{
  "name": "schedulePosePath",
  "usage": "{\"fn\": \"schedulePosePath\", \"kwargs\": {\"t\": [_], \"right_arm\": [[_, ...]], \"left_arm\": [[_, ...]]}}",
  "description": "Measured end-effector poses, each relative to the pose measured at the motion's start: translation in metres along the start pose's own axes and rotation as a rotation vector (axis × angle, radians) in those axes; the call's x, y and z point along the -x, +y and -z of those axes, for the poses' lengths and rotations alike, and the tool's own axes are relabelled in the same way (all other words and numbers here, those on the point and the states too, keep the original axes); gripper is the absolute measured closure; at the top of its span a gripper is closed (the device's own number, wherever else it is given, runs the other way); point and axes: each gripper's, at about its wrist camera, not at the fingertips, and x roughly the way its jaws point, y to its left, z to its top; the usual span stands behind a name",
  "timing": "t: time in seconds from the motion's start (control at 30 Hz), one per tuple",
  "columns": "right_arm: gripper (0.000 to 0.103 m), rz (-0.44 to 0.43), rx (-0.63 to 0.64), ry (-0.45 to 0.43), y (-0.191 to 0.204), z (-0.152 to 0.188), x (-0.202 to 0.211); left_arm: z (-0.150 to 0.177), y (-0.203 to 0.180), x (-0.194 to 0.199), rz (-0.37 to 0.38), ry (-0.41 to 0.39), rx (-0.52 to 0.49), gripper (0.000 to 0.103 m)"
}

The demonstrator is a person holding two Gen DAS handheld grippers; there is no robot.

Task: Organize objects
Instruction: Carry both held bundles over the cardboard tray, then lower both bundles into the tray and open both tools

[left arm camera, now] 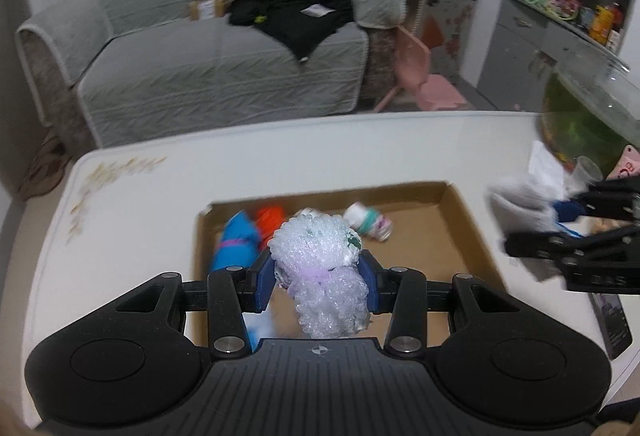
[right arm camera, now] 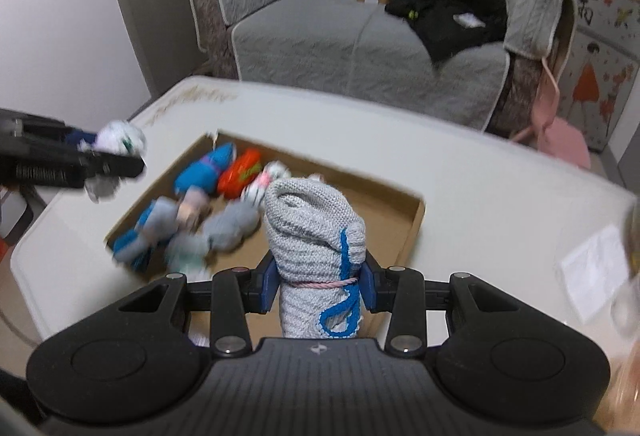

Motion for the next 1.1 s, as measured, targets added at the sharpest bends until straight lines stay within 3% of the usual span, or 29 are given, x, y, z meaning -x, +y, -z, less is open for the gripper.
{"fn": "schedulePosePath", "kwargs": {"t": [0.13,0.23,0.47,0.77,1.1], "right_arm": [[0.066,-0.02,0.002,-0.026,-0.002,-0.015,-0.019],[0.066,-0.038,0.004,-0.03,-0.006,-0.017,-0.032],[0.066,-0.015,-0.024,0.052,-0.024,-0.013,-0.072],[0.066,0.024,-0.05,0.111,-0.036,-0.015,-0.1],[0.066,0.023,-0.054,0.174,-0.048,-0.014,-0.13]], "left_arm": [[-0.012,-0.019,-0.025,0.029,-0.002,-0.057,0.053],[-0.013,-0.029,-0.056,0.064,0.039,-0.067,0.053],[0.006,-0.033,-0.122,0.085,0.123,-0.048,0.053],[0.004,-0.037,-0.16,0.046,0.135,-0.097,0.053],[0.008,-0.039,-0.184,0.077,0.15,-0.108,0.053]]}}
